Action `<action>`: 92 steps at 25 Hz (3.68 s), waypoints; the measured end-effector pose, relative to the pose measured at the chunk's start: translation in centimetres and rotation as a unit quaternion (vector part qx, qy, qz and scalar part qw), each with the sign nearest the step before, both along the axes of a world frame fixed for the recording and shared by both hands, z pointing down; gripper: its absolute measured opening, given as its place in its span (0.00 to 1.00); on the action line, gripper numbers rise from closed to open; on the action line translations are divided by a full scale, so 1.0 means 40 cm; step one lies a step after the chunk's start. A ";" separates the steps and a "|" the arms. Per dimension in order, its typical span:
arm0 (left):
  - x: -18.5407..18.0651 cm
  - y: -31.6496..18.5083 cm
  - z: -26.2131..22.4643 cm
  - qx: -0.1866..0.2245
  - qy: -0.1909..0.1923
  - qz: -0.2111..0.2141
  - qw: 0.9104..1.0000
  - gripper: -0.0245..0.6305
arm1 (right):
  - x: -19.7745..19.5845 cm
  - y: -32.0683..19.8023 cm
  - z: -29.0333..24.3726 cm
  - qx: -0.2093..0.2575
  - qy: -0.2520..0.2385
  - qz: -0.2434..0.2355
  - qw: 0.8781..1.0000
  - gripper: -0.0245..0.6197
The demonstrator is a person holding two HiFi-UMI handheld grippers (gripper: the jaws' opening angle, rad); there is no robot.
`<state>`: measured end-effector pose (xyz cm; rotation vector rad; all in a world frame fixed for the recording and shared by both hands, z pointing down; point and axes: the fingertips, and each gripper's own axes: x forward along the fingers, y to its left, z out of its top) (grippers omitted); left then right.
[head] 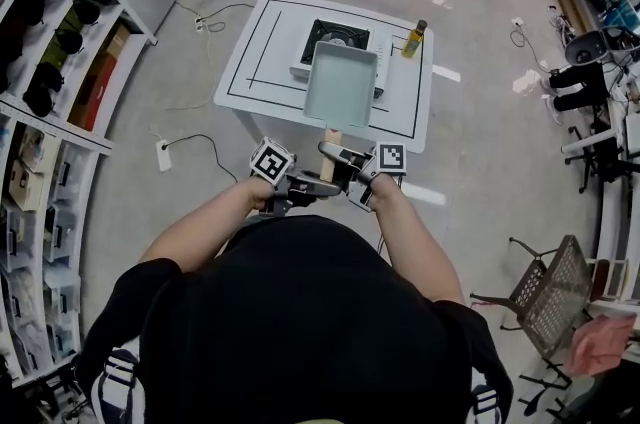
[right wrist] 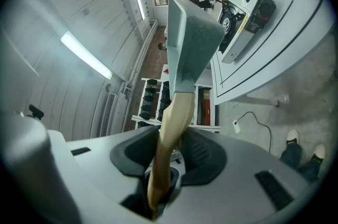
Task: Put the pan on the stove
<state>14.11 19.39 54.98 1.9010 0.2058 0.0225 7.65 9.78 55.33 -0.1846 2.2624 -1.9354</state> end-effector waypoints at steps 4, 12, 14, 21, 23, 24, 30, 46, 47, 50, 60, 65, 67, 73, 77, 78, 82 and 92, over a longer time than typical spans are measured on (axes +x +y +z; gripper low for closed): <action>-0.008 -0.014 -0.006 0.002 0.005 0.004 1.000 0.19 | -0.009 -0.020 0.006 0.006 0.006 0.002 1.000 0.24; -0.039 -0.054 -0.003 0.019 0.011 0.013 1.000 0.19 | -0.034 -0.058 0.013 0.000 0.014 0.010 1.000 0.24; -0.042 -0.063 -0.011 0.012 0.019 0.018 1.000 0.19 | -0.041 -0.071 0.004 -0.001 0.006 0.014 1.000 0.24; -0.099 -0.117 0.001 0.012 0.015 0.025 1.000 0.19 | -0.088 -0.124 0.016 -0.008 0.017 0.025 1.000 0.24; -0.112 -0.135 0.006 0.025 0.009 0.028 0.999 0.19 | -0.098 -0.140 0.023 -0.007 0.019 0.028 0.999 0.24; -0.117 -0.142 0.008 0.024 0.008 0.030 0.999 0.19 | -0.102 -0.148 0.025 -0.006 0.019 0.030 0.999 0.24; -0.142 -0.175 0.016 -0.002 0.021 0.034 0.999 0.19 | -0.127 -0.187 0.033 -0.011 0.016 0.038 0.999 0.24; -0.193 -0.281 0.027 -0.020 0.035 0.056 0.998 0.19 | -0.165 -0.298 0.054 -0.028 0.022 0.060 0.998 0.24; -0.198 -0.288 0.033 -0.018 0.032 0.058 0.998 0.19 | -0.168 -0.306 0.058 -0.029 0.021 0.064 0.997 0.24; -0.214 -0.310 0.042 -0.015 0.029 0.060 0.998 0.19 | -0.179 -0.326 0.066 -0.034 0.026 0.069 0.997 0.24; -0.274 -0.362 0.027 -0.036 0.050 0.073 0.995 0.19 | -0.225 -0.391 0.080 -0.032 0.035 0.087 0.995 0.23; -0.293 -0.381 0.021 -0.021 0.058 0.080 0.995 0.19 | -0.250 -0.404 0.076 -0.051 0.027 0.093 0.994 0.23; -0.304 -0.387 0.021 -0.023 0.061 0.082 0.995 0.19 | -0.260 -0.410 0.081 -0.052 0.030 0.094 0.994 0.23; -0.341 -0.410 0.033 -0.033 0.054 0.086 0.994 0.19 | -0.288 -0.435 0.084 -0.057 0.040 0.101 0.993 0.23; -0.350 -0.423 0.023 -0.041 0.062 0.090 0.993 0.19 | -0.299 -0.450 0.080 -0.057 0.037 0.103 0.992 0.23; -0.353 -0.426 0.024 -0.040 0.061 0.091 0.993 0.19 | -0.303 -0.453 0.077 -0.058 0.034 0.104 0.992 0.23; -0.372 -0.450 0.032 -0.008 0.051 0.098 0.994 0.19 | -0.320 -0.470 0.078 -0.058 0.032 0.111 0.992 0.23; -0.390 -0.465 0.032 -0.005 0.050 0.114 0.992 0.19 | -0.328 -0.490 0.081 -0.061 0.032 0.126 0.990 0.23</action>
